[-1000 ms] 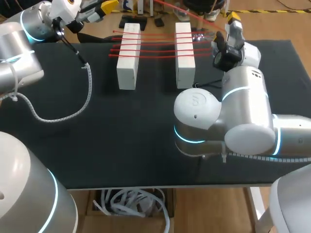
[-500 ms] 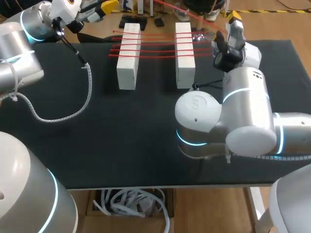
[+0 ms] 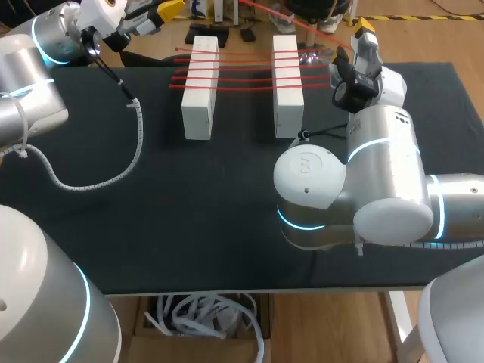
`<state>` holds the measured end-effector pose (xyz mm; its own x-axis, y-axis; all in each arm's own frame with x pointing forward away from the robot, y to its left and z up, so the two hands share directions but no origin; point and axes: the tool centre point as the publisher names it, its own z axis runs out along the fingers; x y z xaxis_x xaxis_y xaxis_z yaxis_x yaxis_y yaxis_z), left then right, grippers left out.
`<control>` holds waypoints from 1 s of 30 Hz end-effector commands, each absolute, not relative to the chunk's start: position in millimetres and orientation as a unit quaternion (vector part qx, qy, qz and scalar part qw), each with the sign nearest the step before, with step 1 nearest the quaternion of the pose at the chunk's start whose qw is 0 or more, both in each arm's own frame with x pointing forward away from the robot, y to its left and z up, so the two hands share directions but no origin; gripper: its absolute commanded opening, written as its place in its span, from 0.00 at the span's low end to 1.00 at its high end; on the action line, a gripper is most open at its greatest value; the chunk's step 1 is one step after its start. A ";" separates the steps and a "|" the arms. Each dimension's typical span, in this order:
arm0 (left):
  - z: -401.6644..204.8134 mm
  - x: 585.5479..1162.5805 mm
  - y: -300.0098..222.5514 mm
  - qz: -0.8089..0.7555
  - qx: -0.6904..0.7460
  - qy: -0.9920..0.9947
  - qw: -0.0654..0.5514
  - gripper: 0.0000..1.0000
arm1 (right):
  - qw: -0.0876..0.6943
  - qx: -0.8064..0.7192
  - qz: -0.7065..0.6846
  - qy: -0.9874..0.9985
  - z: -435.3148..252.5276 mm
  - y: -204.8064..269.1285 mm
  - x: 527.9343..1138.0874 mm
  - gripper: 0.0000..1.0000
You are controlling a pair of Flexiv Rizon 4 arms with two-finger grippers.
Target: Grab the tape and strap the tape.
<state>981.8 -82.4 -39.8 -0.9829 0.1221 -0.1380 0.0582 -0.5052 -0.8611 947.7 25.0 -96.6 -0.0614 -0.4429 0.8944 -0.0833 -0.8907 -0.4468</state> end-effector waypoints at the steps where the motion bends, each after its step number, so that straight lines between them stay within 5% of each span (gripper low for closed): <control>1: -40.4 983.1 -82.4 0.863 -0.091 -0.496 0.020 0.00 | 0.126 -0.675 -0.700 0.198 -93.9 25.0 946.2 0.38; 30: -40.4 983.1 -82.4 0.863 -0.091 -0.496 0.020 0.00 | 0.122 -0.677 -0.697 0.203 -95.7 23.0 948.3 0.12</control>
